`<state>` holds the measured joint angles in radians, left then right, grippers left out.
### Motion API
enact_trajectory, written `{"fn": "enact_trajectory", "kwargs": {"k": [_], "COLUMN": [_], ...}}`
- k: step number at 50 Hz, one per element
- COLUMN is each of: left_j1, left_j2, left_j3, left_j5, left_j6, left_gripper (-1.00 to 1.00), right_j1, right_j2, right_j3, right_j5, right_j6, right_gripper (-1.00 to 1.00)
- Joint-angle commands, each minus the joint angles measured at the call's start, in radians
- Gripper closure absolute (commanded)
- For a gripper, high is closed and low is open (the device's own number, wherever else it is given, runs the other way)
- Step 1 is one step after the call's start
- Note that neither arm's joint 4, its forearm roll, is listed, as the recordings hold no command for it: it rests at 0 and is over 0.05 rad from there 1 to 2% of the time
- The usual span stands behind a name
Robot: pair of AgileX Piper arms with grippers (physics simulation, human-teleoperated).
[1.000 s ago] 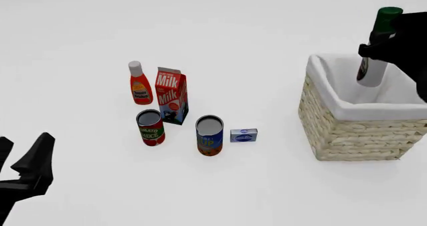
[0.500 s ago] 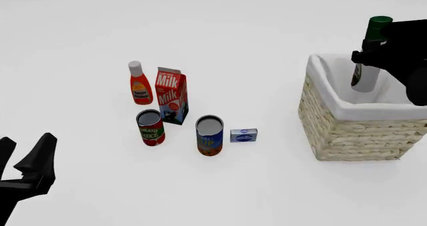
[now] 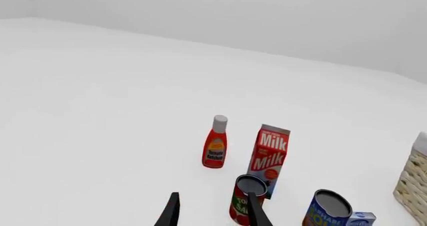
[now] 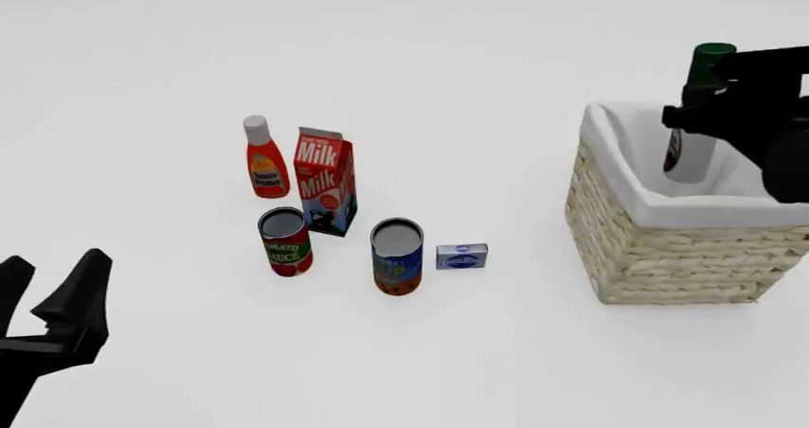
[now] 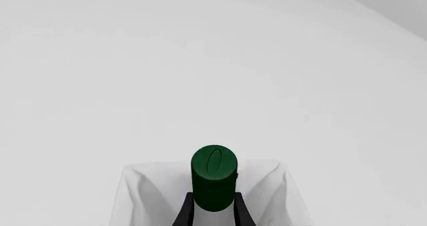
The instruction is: Pick the salad dressing and place it in the basket.
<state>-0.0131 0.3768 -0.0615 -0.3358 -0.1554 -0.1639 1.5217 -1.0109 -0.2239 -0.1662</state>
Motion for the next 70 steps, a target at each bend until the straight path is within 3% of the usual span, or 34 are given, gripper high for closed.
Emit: {"fn": "enact_trajectory", "kwargs": {"k": [1,26,27,53,70], "left_j1": [-0.001,0.004,0.004,0.001,0.000], "left_j2": [0.013,0.020,0.022,0.038,0.026], "left_j3": [0.004,0.010,0.011,0.014,0.010], "left_j5": [-0.015,-0.024,-0.027,-0.041,-0.027], "left_j6": [0.001,0.001,-0.002,-0.006,-0.002], "left_gripper": [-1.00,-1.00,-1.00,-1.00,-1.00], "right_j1": [0.001,-0.004,0.000,0.000,0.048], "right_j2": [0.009,0.027,0.027,-0.004,-0.330], "right_j3": [0.003,0.010,0.010,0.010,0.180], "right_j5": [-0.010,-0.026,-0.027,-0.021,0.023], "right_j6": [0.011,0.004,-0.001,0.008,0.067], "right_gripper": [1.00,1.00,-1.00,-1.00,-1.00]}}
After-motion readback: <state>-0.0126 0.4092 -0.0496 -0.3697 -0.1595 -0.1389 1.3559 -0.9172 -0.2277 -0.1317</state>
